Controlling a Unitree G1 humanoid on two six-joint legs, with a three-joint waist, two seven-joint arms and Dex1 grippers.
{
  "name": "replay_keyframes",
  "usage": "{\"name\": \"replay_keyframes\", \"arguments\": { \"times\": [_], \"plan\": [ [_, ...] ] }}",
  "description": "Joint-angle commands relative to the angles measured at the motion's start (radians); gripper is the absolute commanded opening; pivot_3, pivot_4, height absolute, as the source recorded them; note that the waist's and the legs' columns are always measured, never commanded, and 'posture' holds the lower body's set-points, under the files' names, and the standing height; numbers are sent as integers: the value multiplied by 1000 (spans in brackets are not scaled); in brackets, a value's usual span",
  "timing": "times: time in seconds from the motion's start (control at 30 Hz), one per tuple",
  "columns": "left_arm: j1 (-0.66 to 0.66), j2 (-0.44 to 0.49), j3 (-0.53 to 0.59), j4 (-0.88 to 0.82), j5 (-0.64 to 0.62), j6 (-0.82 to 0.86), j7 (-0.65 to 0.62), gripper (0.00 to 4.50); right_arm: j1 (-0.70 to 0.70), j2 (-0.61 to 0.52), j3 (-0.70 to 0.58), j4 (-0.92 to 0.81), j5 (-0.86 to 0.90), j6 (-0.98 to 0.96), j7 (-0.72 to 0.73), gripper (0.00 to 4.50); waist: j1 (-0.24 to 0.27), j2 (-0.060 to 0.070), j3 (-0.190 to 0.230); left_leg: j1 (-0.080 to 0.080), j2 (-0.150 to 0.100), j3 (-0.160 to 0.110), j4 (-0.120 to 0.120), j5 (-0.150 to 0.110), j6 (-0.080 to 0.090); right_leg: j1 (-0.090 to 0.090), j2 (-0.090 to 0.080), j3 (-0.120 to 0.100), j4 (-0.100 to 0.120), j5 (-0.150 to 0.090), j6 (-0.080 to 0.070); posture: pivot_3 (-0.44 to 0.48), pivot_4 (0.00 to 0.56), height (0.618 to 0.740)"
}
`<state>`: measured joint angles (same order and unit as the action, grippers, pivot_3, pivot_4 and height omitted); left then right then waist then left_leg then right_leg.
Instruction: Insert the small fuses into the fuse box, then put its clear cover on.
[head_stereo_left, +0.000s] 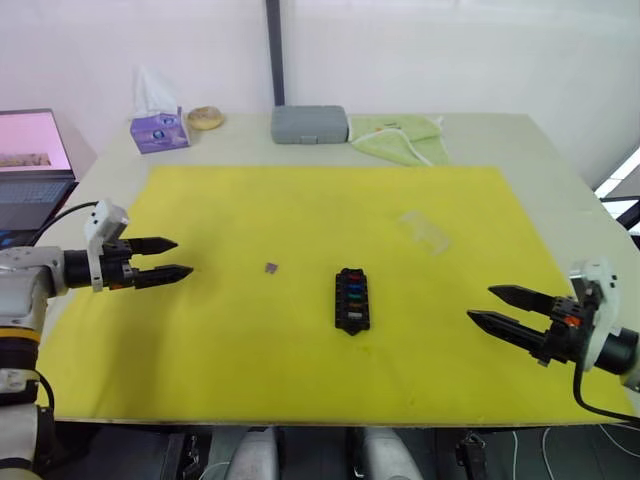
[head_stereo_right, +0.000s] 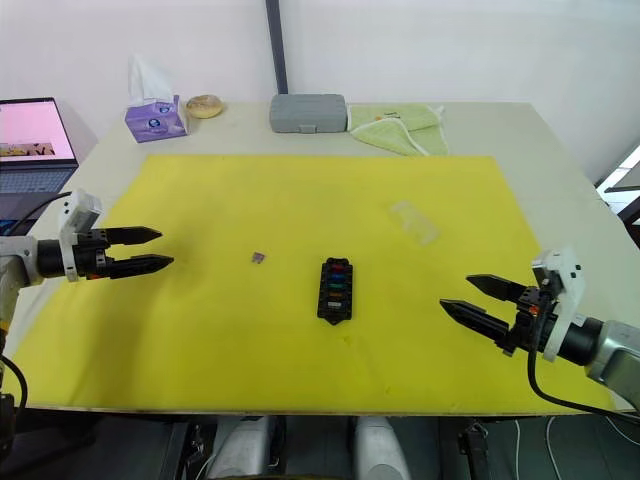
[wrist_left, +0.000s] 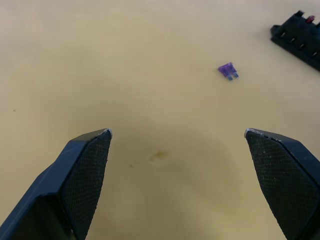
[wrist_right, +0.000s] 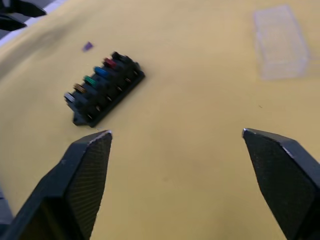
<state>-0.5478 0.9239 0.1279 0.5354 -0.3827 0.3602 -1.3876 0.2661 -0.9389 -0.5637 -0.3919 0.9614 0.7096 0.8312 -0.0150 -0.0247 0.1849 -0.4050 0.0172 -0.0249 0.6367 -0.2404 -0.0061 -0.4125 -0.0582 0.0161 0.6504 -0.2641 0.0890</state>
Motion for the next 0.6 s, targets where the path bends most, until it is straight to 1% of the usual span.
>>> {"name": "replay_keyframes", "arguments": {
  "times": [0.03, 0.13, 0.2, 0.27, 0.33, 0.4, 0.5, 0.6],
  "plan": [
    [-42, 2, -8, 31, 18, -30, -18, 4500, -10, -16, -50, 2, -29, -19, 37, 4455, 1, 0, 0, 0, 0, 0, 0, 0, 0, 0, 0, 0, 0, 0, 0, 0, 150, 740],
    [-88, -16, -28, 55, 33, -36, -21, 4500, -28, -25, -57, 30, -79, -31, 45, 4455, 4, 0, 0, -1, 0, 0, 1, 0, 0, 0, 0, 0, 0, 0, 0, 0, 150, 740],
    [-129, -47, -46, 74, 24, -1, -41, 4500, -54, -27, -62, 42, -85, -43, 68, 4455, 4, 0, 0, -1, 0, 0, 2, 0, 0, 0, 0, 0, 0, 0, 0, 0, 150, 740],
    [-163, -97, -78, 81, 19, 37, -70, 4500, -97, -42, -58, 26, -59, -20, 78, 4455, 4, 0, 0, -2, 0, 0, 2, 0, 0, 0, 0, 0, 0, 0, 0, 0, 150, 740],
    [-189, -143, -115, 89, 24, 66, -101, 4500, -149, -67, -39, -34, 8, 39, 71, 4455, 4, 0, 0, -2, 0, 0, 4, 0, 1, 1, 0, 0, 0, 0, 0, 0, 150, 740],
    [-203, -166, -138, 99, 33, 79, -124, 4500, -189, -84, -19, -92, 72, 95, 57, 4455, -1, 0, 0, -2, 0, -1, 5, -1, 2, 0, 0, 0, 1, 0, 0, 0, 150, 740],
    [-212, -216, -190, 119, 60, 68, -152, 4500, -275, -102, 75, -220, 145, 139, 16, 4455, -6, 0, 0, -2, 2, -1, 9, -5, 8, 0, 3, 0, 2, 0, 0, 0, 150, 740],
    [-220, -256, -219, 153, 81, 55, -167, 4500, -369, -67, 171, -309, 214, 151, -72, 4455, -1, 0, 0, -2, 2, -1, 10, -5, 9, 0, 3, 1, 3, 0, 0, 0, 150, 740]
  ]
}}
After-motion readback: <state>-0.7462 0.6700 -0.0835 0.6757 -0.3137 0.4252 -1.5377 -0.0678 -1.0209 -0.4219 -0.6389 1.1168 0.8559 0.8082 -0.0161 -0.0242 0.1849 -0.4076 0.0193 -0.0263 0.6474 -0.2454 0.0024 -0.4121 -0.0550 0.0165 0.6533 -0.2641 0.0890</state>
